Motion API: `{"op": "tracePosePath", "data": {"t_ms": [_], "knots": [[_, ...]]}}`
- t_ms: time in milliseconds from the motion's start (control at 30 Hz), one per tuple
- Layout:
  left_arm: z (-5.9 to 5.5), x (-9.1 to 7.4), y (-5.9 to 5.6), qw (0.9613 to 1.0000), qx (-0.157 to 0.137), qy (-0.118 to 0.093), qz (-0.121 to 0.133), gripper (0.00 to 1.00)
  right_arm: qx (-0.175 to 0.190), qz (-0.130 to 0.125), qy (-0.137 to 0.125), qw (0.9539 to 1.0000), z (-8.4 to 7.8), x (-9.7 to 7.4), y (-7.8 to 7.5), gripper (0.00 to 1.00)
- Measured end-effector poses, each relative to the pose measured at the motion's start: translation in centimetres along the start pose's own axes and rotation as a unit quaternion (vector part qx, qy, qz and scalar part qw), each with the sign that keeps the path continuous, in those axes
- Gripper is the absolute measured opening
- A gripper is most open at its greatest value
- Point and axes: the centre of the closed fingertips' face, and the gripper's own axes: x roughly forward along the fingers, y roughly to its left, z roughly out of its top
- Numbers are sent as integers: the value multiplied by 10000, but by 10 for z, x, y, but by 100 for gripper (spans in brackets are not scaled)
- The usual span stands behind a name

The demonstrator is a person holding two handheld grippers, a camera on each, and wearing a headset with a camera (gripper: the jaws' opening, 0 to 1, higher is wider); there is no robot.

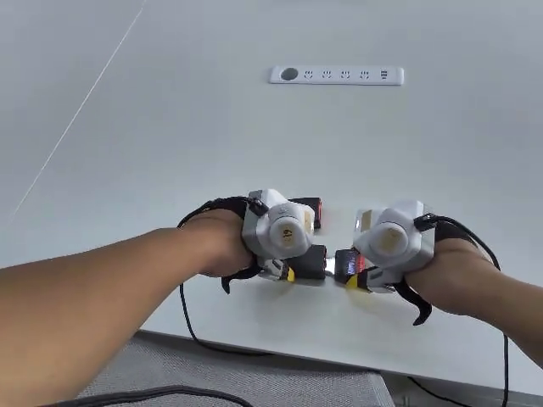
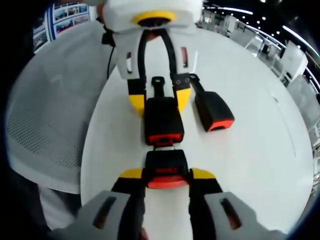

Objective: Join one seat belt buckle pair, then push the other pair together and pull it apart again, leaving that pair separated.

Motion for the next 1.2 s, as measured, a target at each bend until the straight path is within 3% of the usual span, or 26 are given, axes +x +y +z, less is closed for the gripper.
{"op": "tracePosePath", "data": {"t_ms": [433,467,500,833,933,1000,1067,1200], "knots": [[0,0,0,10000,1,-9,-38,31,5,24,-7,10000,6,5,0,31],[-1,0,0,10000,-50,16,-49,31,103,-207,18,9997,5,1,-10,31],[-1,0,1,10000,-31,-12,-52,31,-9,-14,1,10000,6,0,-8,31],[-1,0,1,10000,-74,-15,-44,31,-67,-6,-10,10000,6,4,0,31],[-1,0,0,10000,-78,-55,11,31,-121,22,-93,9999,4,3,0,31],[-1,-2,1,9996,52,-271,55,31,-143,63,-97,9998,1,3,-1,31],[-3,-2,2,9987,-208,-458,88,31,-138,81,-180,9997,1,2,-1,31],[-1,-1,3,9993,-124,-350,31,30,-115,84,-189,9997,3,3,-1,31]]}}
